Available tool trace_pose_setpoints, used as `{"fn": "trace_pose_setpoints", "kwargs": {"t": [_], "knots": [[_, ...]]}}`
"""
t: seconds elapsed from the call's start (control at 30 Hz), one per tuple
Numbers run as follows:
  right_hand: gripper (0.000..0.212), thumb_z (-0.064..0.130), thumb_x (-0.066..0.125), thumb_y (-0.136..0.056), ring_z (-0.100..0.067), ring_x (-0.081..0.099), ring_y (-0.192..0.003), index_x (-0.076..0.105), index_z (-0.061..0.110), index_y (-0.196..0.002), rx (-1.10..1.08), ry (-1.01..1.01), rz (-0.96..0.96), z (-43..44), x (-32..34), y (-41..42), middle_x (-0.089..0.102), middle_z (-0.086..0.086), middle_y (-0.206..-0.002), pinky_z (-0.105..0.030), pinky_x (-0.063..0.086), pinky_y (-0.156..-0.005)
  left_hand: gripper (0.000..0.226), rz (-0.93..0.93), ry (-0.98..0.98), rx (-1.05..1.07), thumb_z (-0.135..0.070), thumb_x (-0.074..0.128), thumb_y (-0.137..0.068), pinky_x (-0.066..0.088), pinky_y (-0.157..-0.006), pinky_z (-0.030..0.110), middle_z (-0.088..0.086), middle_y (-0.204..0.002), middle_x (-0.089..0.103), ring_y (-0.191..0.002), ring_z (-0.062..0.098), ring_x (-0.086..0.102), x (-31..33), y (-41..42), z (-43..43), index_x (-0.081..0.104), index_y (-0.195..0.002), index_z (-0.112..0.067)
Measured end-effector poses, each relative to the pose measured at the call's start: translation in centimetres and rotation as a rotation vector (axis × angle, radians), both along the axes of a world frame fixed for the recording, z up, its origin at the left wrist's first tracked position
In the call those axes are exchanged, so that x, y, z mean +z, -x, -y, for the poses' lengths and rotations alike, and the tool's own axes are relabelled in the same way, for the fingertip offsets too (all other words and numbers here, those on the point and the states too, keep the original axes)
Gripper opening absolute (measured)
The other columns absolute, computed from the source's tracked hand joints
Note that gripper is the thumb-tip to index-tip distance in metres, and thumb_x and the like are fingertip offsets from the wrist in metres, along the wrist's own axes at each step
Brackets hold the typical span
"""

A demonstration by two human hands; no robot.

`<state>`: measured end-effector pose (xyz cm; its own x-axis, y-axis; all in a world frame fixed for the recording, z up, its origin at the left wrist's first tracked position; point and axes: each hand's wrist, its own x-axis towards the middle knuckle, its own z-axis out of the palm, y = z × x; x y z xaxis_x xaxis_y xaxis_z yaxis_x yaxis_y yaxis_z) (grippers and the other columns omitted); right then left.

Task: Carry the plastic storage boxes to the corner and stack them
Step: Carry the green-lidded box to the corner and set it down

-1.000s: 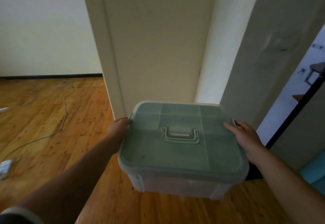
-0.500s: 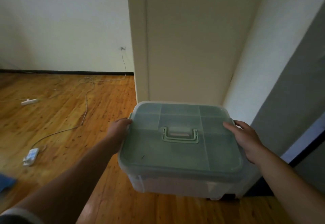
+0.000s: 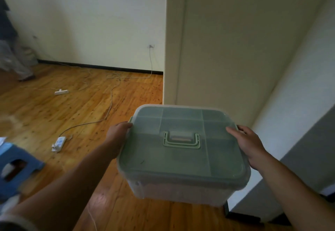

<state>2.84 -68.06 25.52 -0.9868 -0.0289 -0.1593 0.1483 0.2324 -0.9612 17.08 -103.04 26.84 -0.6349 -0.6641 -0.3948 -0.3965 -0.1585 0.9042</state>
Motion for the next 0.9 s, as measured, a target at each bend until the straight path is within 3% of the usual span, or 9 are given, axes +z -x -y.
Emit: {"fn": "trace_pose_setpoints", "kwargs": {"t": [0.07,0.2,0.4,0.6,0.67,0.77,0.9], "knots": [[0.05,0.04,0.077,-0.076,-0.028,0.066,-0.096,0.062,0.019,-0.12,0.031,0.013,-0.001,0.9,-0.1,0.9,0.066,-0.004,-0.113,-0.05,0.054,-0.088,0.019,0.001,-0.009,0.035,-0.022,0.055,-0.093,0.053,-0.076,0.04,0.004,-0.1,0.068,-0.084,0.018,0.064,-0.3,0.1,0.6,0.068,-0.106,-0.017],[0.053,0.04,0.078,-0.076,-0.029,0.066,-0.096,0.062,0.018,-0.122,0.088,0.021,0.005,3.1,-0.3,3.2,0.066,-0.005,-0.113,-0.051,0.054,-0.088,0.016,-0.022,0.012,0.093,-0.022,0.055,-0.093,0.048,-0.059,0.031,-0.002,-0.09,0.065,-0.078,0.014,0.062,-0.5,0.2,1.6,0.067,-0.103,-0.019],[0.051,0.035,0.078,-0.077,-0.027,0.067,-0.092,0.062,0.016,-0.122,0.164,0.08,0.01,6.1,-0.6,6.7,0.068,-0.007,-0.111,-0.045,0.056,-0.083,0.026,-0.022,0.006,0.172,-0.024,0.056,-0.093,0.05,-0.092,0.048,0.009,-0.113,0.065,-0.102,0.028,0.062,-0.8,1.1,3.1,0.066,-0.114,-0.013],[0.057,0.038,0.081,-0.073,-0.028,0.068,-0.091,0.06,0.02,-0.123,0.228,0.099,0.032,8.6,-1.0,9.2,0.067,-0.007,-0.111,-0.047,0.057,-0.08,0.037,-0.035,0.075,0.172,-0.034,0.063,-0.078,0.051,-0.094,0.049,0.003,-0.117,0.066,-0.106,0.025,0.063,-1.6,0.8,5.2,0.069,-0.113,-0.023],[0.057,0.039,0.081,-0.072,-0.029,0.069,-0.09,0.06,0.021,-0.122,0.243,0.111,0.045,9.4,-1.3,9.9,0.068,-0.008,-0.11,-0.05,0.057,-0.08,0.041,-0.028,0.104,0.151,-0.041,0.064,-0.071,0.052,-0.091,0.047,-0.001,-0.113,0.067,-0.104,0.022,0.064,-1.9,0.5,6.0,0.069,-0.108,-0.026],[0.061,0.042,0.081,-0.07,-0.029,0.068,-0.09,0.059,0.023,-0.124,0.262,0.098,0.048,10.8,-1.7,10.6,0.068,-0.007,-0.109,-0.05,0.057,-0.081,0.034,-0.049,0.086,0.192,-0.042,0.063,-0.067,0.054,-0.073,0.035,-0.006,-0.102,0.068,-0.092,0.016,0.065,-1.8,0.3,6.6,0.07,-0.096,-0.027],[0.06,0.042,0.081,-0.07,-0.028,0.069,-0.089,0.061,0.022,-0.122,0.277,0.1,0.055,12.8,-2.1,11.3,0.069,-0.007,-0.108,-0.049,0.057,-0.081,0.027,-0.065,0.089,0.233,-0.034,0.064,-0.074,0.05,-0.065,0.03,-0.006,-0.099,0.066,-0.086,0.012,0.062,-1.9,0.7,7.9,0.068,-0.1,-0.025]]}}
